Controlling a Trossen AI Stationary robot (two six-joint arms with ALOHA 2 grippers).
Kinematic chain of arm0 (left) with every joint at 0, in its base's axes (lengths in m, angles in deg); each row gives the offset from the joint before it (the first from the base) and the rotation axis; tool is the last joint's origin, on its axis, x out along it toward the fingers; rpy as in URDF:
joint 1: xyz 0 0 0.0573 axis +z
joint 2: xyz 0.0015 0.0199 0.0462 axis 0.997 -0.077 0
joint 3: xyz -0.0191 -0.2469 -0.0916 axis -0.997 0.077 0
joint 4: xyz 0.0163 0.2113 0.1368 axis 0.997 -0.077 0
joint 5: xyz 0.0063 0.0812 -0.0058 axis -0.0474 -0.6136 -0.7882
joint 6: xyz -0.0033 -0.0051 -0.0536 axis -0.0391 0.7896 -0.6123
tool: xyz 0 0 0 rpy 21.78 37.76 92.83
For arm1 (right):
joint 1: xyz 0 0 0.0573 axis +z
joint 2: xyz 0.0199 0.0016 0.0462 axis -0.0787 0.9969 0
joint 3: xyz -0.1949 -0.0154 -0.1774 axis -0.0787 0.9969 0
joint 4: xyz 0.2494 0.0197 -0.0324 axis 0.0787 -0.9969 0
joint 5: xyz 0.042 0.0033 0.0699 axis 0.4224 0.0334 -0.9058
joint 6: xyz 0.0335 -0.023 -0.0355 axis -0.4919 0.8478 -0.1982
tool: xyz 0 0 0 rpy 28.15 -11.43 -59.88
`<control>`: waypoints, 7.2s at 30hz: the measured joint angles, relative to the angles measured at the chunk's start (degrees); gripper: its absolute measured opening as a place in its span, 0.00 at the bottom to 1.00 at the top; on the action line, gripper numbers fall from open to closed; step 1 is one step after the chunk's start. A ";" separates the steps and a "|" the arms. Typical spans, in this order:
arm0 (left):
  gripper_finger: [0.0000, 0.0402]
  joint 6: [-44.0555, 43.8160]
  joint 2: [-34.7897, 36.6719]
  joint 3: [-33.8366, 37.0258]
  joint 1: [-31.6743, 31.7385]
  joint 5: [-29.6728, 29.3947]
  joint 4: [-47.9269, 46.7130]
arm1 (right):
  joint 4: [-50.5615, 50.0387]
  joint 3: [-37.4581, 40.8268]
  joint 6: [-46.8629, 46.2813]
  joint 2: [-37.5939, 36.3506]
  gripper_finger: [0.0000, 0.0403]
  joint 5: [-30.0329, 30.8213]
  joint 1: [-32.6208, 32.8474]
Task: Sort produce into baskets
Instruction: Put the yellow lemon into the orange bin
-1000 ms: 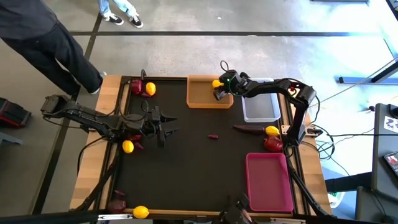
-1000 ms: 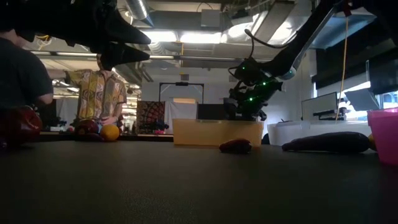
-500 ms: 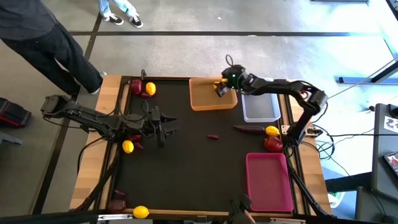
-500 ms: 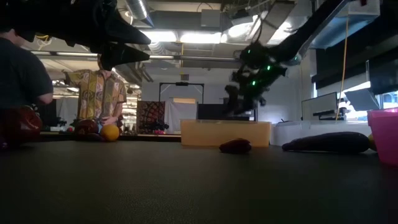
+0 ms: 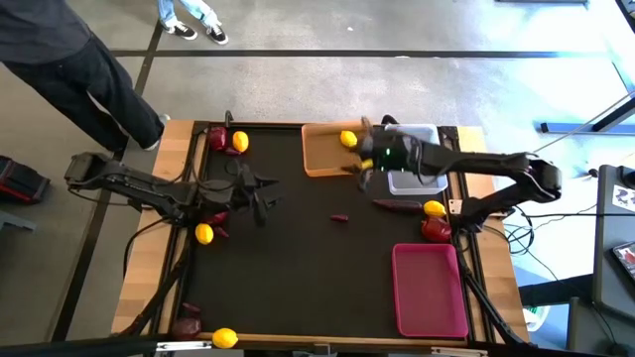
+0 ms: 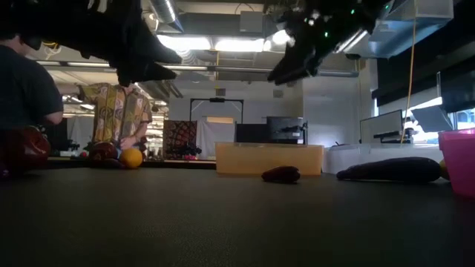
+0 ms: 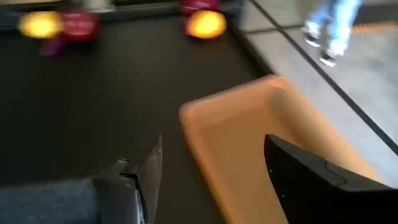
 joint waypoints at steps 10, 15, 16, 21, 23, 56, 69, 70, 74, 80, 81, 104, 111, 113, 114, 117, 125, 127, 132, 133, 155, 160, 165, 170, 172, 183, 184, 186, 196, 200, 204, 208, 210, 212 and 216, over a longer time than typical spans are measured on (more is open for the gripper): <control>0.63 -5.76 -0.52 -11.14 11.28 -5.17 -22.02 | 9.74 5.07 2.80 1.17 0.59 3.61 11.70; 0.63 -7.83 -2.25 -14.35 18.41 -5.66 -29.34 | 10.74 5.83 2.99 1.63 0.59 3.67 12.99; 0.63 -7.87 -2.83 -14.78 19.73 -5.65 -30.52 | 10.67 5.84 3.01 1.67 0.59 3.65 13.01; 0.63 -8.42 -5.86 -15.62 26.06 -5.63 -34.77 | 9.83 5.85 1.58 1.67 0.59 3.09 13.01; 0.63 -8.46 -6.97 -15.62 28.16 -5.63 -36.01 | 9.79 5.84 1.04 1.69 0.59 3.08 13.01; 0.63 -10.59 -29.64 -31.77 51.73 3.11 -56.48 | 7.33 5.83 0.41 1.71 0.59 3.61 12.86; 0.63 -11.15 -35.58 -31.77 55.06 4.04 -55.69 | 7.30 5.83 0.44 1.71 0.59 3.63 12.86; 0.63 -11.15 -35.83 -31.75 55.23 4.57 -55.63 | 7.30 5.83 0.44 1.71 0.59 3.63 12.86; 0.63 -11.05 -36.90 -31.77 55.53 5.35 -54.81 | 7.31 5.83 0.45 1.71 0.59 3.63 12.86; 0.61 -9.62 -38.18 -31.90 55.68 5.38 -54.35 | 7.27 5.83 0.46 1.71 0.59 3.65 12.86; 0.60 -9.28 -38.21 -31.90 55.68 5.40 -54.28 | 7.27 5.83 0.46 1.71 0.59 3.65 12.86; 0.43 -5.29 -21.62 -31.60 38.73 15.28 -53.84 | 7.57 5.83 0.08 1.71 0.59 3.64 12.87; 0.43 -5.21 -15.38 -31.70 26.55 17.72 -48.43 | 8.89 5.81 -0.02 1.71 0.61 3.08 12.88; 0.43 -5.75 -15.04 -31.71 23.53 17.63 -46.86 | 10.17 5.81 -0.02 1.71 0.66 3.08 12.92; 0.43 -5.77 -15.04 -31.71 22.09 17.59 -45.77 | 10.69 5.81 -0.04 1.71 0.69 3.08 12.92; 0.43 -5.79 -15.04 -31.71 18.40 17.62 -42.69 | 11.65 5.81 0.00 1.71 0.79 4.48 12.92; 0.43 -5.96 -15.55 -31.71 11.37 17.56 -33.69 | 17.30 5.81 4.19 1.76 0.98 6.05 14.19; 0.43 -6.06 -15.76 -31.71 10.23 17.54 -31.83 | 19.38 5.81 6.24 1.76 0.97 6.04 14.95; 0.43 -7.04 -16.31 -31.71 7.71 17.49 -27.47 | 24.82 5.81 12.13 1.76 0.94 6.03 16.99; 0.43 -7.04 -16.43 -31.71 7.19 17.49 -26.67 | 25.84 5.81 13.35 1.82 0.93 6.03 17.34; 0.44 -6.93 -18.56 -31.75 2.26 17.40 -18.81 | 36.99 5.79 23.50 7.22 0.91 5.90 17.80; 0.44 -6.90 -18.56 -31.75 2.30 17.40 -18.95 | 36.87 5.79 23.71 7.22 0.76 5.18 17.78; 0.46 -6.86 -18.56 -31.73 2.35 17.40 -19.19 | 36.77 5.79 23.67 7.18 0.53 5.05 17.78; 0.54 -6.93 -18.56 -31.71 3.19 17.79 -19.11 | 36.75 5.79 23.67 7.16 0.46 5.05 17.67; 0.58 -6.91 -18.56 -31.71 3.72 18.67 -19.01 | 36.57 5.79 23.67 7.16 0.47 5.05 17.69; 0.68 -7.17 -10.69 -31.72 6.67 14.34 -41.00 | 33.01 5.74 24.57 6.68 0.48 19.74 17.67; 0.68 -8.05 -9.81 -31.73 6.67 11.50 -44.11 | 32.86 5.74 25.46 6.68 0.49 22.44 17.35; 0.68 -10.33 -8.72 -31.73 6.49 5.70 -49.87 | 32.58 5.74 26.76 6.68 0.49 26.15 16.21; 0.68 -17.89 -8.59 -29.63 6.06 -1.34 -57.62 | 24.17 5.74 20.67 6.92 0.50 21.75 1.98; 0.68 -18.14 -8.59 -28.51 6.06 -1.35 -57.25 | 20.93 5.74 14.36 7.81 0.50 15.79 -4.58; 0.68 -18.05 -8.61 -28.08 6.06 -1.35 -56.12 | 19.21 5.74 8.62 9.33 0.50 11.11 -9.84; 0.68 -18.03 -8.61 -28.08 6.06 -1.35 -55.43 | 18.73 5.74 2.74 11.98 0.50 5.48 -13.95; 0.68 -17.84 -8.61 -28.08 6.06 -1.35 -55.07 | 18.73 5.74 0.02 13.41 0.50 2.65 -15.72; 0.68 -17.59 -8.61 -28.08 6.06 -1.35 -54.93 | 18.65 5.74 -2.40 14.84 0.50 0.68 -17.02; 0.68 -17.59 -8.61 -28.08 6.06 -1.35 -54.90 | 17.75 5.74 -6.08 17.15 0.50 -1.47 -18.74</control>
